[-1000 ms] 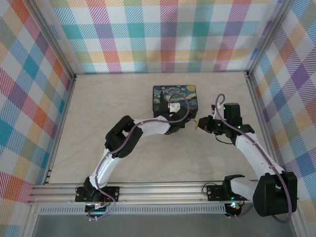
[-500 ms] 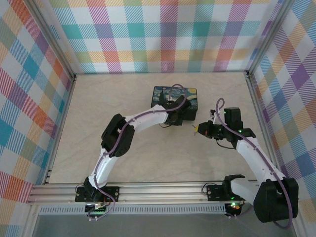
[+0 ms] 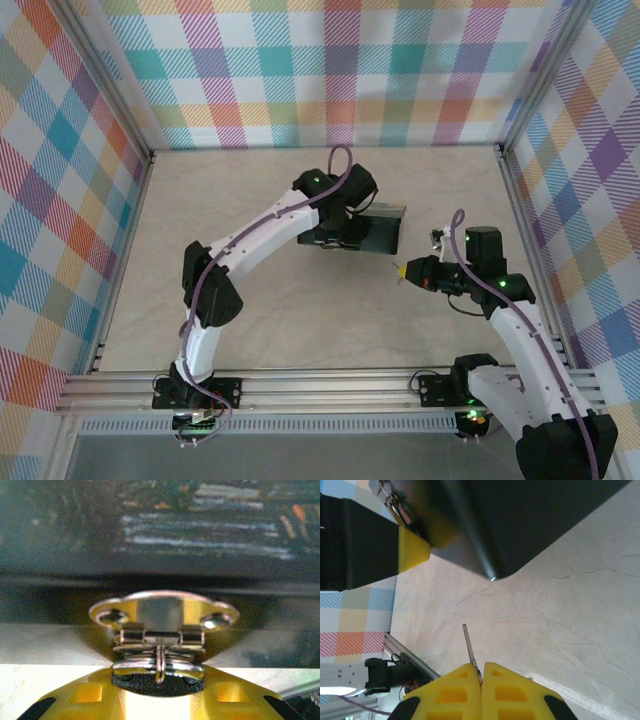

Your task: Unlock the padlock with the key

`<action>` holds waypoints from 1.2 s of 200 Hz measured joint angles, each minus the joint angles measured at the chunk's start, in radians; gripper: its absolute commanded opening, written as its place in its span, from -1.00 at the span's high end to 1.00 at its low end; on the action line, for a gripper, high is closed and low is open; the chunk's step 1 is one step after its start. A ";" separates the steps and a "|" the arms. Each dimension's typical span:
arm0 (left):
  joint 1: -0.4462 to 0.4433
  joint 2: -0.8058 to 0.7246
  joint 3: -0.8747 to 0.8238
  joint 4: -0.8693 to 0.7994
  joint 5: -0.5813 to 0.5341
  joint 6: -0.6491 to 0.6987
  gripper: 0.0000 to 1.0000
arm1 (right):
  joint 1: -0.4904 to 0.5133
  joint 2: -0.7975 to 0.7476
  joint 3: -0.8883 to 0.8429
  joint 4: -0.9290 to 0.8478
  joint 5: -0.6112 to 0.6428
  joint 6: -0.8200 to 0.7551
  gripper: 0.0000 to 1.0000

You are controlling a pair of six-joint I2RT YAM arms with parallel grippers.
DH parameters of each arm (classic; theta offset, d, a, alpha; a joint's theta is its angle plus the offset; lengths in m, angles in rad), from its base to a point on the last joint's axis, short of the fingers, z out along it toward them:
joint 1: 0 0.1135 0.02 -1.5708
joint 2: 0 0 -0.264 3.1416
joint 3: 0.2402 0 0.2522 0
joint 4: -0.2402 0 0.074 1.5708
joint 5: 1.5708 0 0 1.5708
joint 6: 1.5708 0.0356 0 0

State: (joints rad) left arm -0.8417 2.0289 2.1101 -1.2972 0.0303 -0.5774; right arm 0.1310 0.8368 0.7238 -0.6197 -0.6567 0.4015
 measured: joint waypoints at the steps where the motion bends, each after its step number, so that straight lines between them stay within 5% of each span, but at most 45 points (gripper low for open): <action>1: 0.000 -0.003 0.000 -0.006 0.001 -0.002 0.76 | 0.000 -0.001 0.000 -0.001 -0.001 0.000 0.89; 56: 0.001 -0.162 -0.137 -0.161 0.059 -0.163 0.76 | 0.000 -0.031 0.025 -0.037 -0.083 -0.018 0.87; 132: 0.002 -0.048 -0.090 -0.270 0.185 -0.285 0.74 | 0.000 0.058 0.042 -0.009 -0.142 -0.017 0.85; 188: 0.027 0.109 0.140 -0.317 0.268 -0.305 0.31 | 0.018 0.102 0.043 0.035 -0.146 0.002 0.85; 240: 0.081 0.191 0.287 -0.317 0.283 -0.269 0.15 | 0.027 0.132 0.050 0.051 -0.149 0.005 0.84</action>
State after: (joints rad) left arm -0.7609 2.2196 2.3970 -1.6142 0.3134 -0.8463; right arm 0.1577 0.9688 0.7734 -0.5682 -0.8059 0.4061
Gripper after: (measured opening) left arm 0.411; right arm 0.082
